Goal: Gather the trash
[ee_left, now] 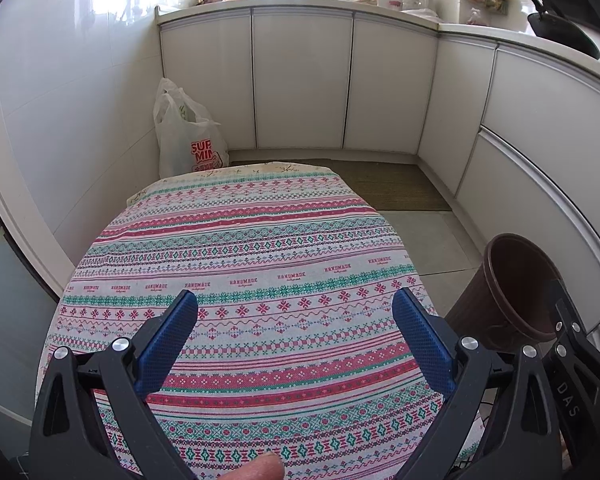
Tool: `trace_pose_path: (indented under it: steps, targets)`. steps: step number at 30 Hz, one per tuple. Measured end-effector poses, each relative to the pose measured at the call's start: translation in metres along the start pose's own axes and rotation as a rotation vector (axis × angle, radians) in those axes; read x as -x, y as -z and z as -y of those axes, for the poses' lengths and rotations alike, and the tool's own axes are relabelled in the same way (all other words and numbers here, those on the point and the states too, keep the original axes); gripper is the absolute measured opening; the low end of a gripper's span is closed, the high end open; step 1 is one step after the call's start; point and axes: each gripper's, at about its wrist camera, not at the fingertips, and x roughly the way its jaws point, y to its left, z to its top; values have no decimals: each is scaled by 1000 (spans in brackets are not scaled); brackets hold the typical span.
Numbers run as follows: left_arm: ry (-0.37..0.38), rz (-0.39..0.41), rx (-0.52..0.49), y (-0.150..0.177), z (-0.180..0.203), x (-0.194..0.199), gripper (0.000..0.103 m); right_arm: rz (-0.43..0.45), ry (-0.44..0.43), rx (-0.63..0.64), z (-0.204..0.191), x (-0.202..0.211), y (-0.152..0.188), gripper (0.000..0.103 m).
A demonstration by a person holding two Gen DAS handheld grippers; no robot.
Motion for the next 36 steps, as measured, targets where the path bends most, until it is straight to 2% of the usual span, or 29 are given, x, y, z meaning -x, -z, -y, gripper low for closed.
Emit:
trace_pose_path:
  steps: [10, 13, 17, 18, 20, 22, 24, 30, 36]
  targets:
    - [9, -35, 0, 3, 0, -6, 95, -26, -5, 10, 0, -6, 4, 96]
    - [50, -5, 28, 4, -3, -1, 94, -52, -17, 1, 2, -10, 6, 96]
    - [50, 39, 2, 3, -1, 6, 89, -59, -17, -13, 6, -11, 5, 96]
    - [56, 40, -5, 3, 1, 7, 84, -59, -17, -15, 7, -11, 5, 96]
    - [65, 32, -9, 4, 3, 6, 84, -55, -16, -14, 7, -10, 4, 96]
    - [66, 25, -8, 4, 4, 5, 85, -49, -13, -14, 8, -8, 4, 96]
    - [72, 17, -3, 3, 6, 6, 95, -41, -12, -21, 9, -7, 2, 96]
    - [41, 49, -37, 2, 14, 14, 96, -34, -13, -29, 10, -6, 0, 96]
    - [38, 28, -22, 1, 10, 9, 96, -23, -11, -29, 9, -5, -1, 96]
